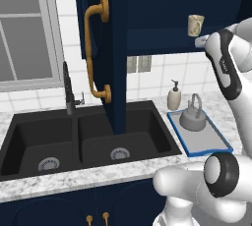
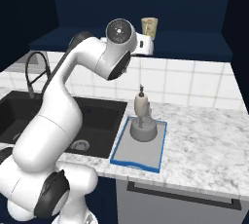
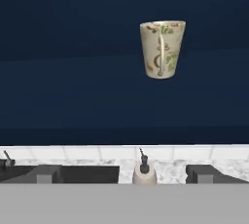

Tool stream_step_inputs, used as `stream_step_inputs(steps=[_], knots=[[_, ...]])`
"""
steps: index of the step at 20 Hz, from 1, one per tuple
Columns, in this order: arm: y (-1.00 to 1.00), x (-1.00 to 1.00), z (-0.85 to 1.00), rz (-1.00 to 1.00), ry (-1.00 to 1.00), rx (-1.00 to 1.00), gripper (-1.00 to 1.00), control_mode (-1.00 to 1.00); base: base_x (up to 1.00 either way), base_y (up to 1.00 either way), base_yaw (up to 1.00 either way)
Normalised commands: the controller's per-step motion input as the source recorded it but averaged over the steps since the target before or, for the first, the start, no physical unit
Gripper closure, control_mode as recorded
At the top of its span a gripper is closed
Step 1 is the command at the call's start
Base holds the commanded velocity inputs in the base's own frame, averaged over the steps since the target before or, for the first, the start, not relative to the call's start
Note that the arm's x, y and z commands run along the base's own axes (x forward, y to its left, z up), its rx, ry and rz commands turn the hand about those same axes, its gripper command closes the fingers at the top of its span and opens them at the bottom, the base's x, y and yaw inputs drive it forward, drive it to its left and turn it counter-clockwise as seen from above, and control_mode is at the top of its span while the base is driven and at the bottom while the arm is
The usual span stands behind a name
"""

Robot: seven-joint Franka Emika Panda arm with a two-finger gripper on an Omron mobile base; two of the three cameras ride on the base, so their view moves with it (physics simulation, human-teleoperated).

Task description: Pick the kettle from the counter and place it on the tray. Then pick the mug from the cabinet and place it on the tray. Then close the cabinet doors.

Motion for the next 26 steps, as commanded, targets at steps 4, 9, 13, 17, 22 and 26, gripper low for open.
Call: stream_step_inputs(steps=[4, 9, 13, 17, 22, 26], knots=[[-0.05, 0.54, 0.29, 0.0, 0.02, 0.0, -1.0, -1.0, 0.0, 0.0, 0.0], [-0.13, 0.48, 0.24, 0.0, 0.04, 0.0, -1.0, -1.0, 0.0, 0.0, 0.0], [-0.16, 0.35, 0.12, 0.0, 0.02, 0.0, -1.0, -1.0, 0.0, 0.0, 0.0], [-0.18, 0.25, -0.01, -0.02, 0.01, 0.0, -1.0, -1.0, 0.0, 0.0, 0.0], [-0.12, 0.39, -0.01, -0.08, 0.0, 0.0, -1.0, -1.0, 0.0, 0.0, 0.0], [0.0, 0.34, -0.09, -0.1, 0.0, 0.0, -1.0, -1.0, 0.0, 0.0, 0.0]])
